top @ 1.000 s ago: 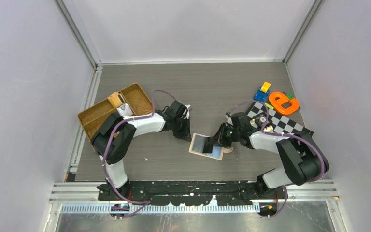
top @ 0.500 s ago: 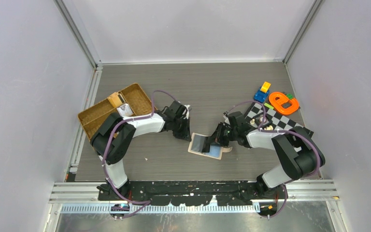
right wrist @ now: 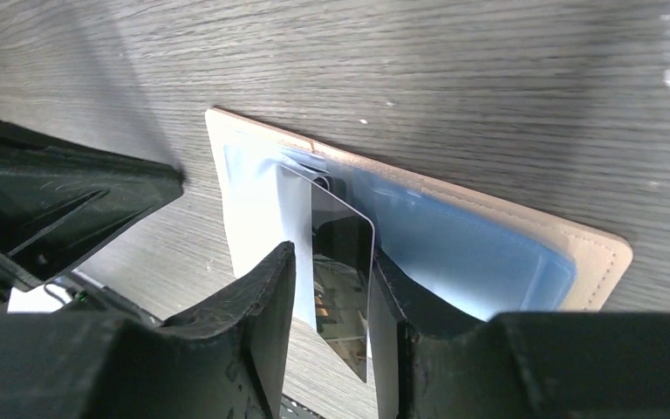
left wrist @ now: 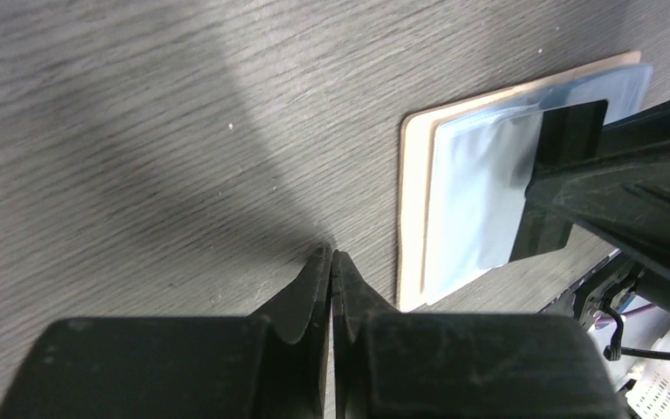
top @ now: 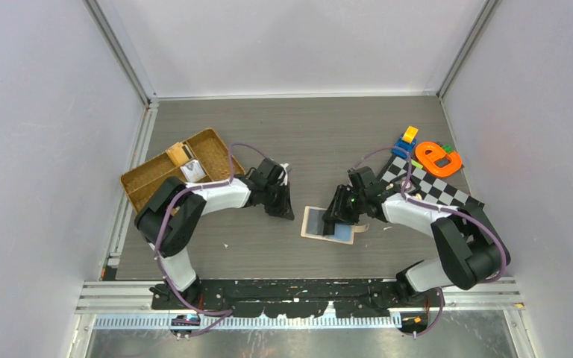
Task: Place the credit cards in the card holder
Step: Insert the credit card into the card slot.
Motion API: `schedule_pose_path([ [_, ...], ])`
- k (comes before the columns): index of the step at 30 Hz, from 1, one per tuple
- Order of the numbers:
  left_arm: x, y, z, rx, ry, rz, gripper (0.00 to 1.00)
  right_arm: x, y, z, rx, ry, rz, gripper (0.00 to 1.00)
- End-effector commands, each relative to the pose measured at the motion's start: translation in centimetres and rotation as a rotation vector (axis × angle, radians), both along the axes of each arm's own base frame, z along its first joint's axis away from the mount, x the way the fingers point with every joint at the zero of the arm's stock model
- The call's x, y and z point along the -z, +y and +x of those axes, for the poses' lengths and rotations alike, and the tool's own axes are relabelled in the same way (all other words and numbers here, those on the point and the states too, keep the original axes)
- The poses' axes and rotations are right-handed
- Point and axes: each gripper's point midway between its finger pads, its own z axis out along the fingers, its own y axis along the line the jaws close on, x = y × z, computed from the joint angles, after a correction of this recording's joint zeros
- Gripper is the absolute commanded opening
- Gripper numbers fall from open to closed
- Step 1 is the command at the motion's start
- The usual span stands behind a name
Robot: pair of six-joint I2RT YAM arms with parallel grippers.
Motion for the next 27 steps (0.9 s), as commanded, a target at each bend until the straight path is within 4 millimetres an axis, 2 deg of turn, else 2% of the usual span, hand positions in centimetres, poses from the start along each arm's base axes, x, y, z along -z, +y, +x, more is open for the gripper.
schedule_pose_path([
  [1, 1.7, 2.8, -1.6, -0.027, 0.040, 0.115, 0.08, 1.1, -3.6, -1.3, 0.002, 0.043, -0.205, 0.43],
  [4, 0.8, 3.3, -1.4, -0.029, 0.013, 0.136, 0.20, 0.4, -4.3, -1.2, 0.006, 0.033, -0.242, 0.48],
  [7, 0.0, 4.0, -1.4, -0.047, -0.017, 0.144, 0.35, -0.9, -4.8, -1.1, 0.000, 0.014, -0.268, 0.60],
  [9, -0.6, 4.0, -1.4, -0.056, -0.029, 0.130, 0.43, -1.7, -5.2, -0.8, 0.001, -0.003, -0.293, 0.64],
  [12, -1.6, 3.5, -1.3, -0.060, -0.041, 0.098, 0.50, -2.9, -5.6, -0.5, 0.008, -0.028, -0.313, 0.67],
  [16, -2.8, 2.9, -1.0, -0.078, -0.054, 0.057, 0.55, -4.3, -5.6, -0.7, 0.016, -0.045, -0.297, 0.67],
  [19, -3.9, 1.7, -0.9, -0.076, -0.058, -0.007, 0.57, -4.7, -5.2, -1.0, 0.022, -0.036, -0.269, 0.64],
  [23, -4.5, -0.1, -1.0, -0.066, -0.054, -0.076, 0.58, -4.3, -5.0, -1.5, 0.027, -0.021, -0.248, 0.60],
  [27, -4.0, -2.3, -1.6, -0.033, -0.029, -0.109, 0.58, -3.2, -5.8, -1.8, 0.055, 0.005, -0.292, 0.56],
])
